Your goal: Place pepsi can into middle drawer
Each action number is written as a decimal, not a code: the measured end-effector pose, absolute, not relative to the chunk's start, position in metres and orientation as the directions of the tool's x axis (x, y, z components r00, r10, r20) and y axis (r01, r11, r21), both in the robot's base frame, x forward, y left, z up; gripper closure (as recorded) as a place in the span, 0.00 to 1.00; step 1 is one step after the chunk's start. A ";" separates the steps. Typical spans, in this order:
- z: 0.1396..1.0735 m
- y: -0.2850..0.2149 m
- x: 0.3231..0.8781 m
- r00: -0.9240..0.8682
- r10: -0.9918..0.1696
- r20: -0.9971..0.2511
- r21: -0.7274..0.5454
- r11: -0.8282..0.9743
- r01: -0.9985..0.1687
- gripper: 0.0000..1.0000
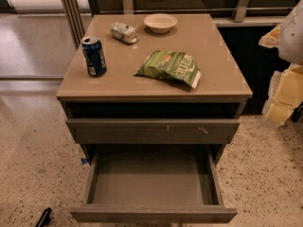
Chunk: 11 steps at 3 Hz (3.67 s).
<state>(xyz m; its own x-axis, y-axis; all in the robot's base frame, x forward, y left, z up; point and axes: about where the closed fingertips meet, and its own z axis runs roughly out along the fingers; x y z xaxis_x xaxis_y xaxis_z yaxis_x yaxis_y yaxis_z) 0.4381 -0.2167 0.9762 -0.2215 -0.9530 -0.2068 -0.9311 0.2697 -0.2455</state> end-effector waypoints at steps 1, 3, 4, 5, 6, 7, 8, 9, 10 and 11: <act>0.977 -0.216 0.438 -0.220 -0.952 -0.211 -0.251 0.271 -0.930 0.00; 0.986 -0.214 0.460 -0.206 -0.838 -0.506 -0.318 0.403 -0.858 0.00; 1.007 -0.194 0.493 -0.108 -0.727 -0.679 -0.362 0.459 -0.812 0.00; 1.042 -0.163 0.536 0.007 -0.589 -0.808 -0.389 0.525 -0.757 0.00; 1.069 -0.133 0.576 0.099 -0.480 -0.872 -0.388 0.553 -0.738 0.00; 1.082 -0.098 0.606 0.153 -0.428 -0.891 -0.381 0.521 -0.764 0.00; 1.086 -0.091 0.609 0.164 -0.423 -0.891 -0.385 0.514 -0.767 0.00; 1.085 -0.092 0.604 0.137 -0.399 -0.906 -0.353 0.537 -0.766 0.00; 1.062 -0.078 0.612 0.016 -0.254 -0.967 -0.170 0.599 -0.783 0.00; 1.039 -0.060 0.628 -0.085 -0.108 -0.991 -0.002 0.632 -0.775 0.00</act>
Offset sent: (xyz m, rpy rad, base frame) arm 0.0259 0.0049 0.0229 0.4147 -0.2728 -0.1183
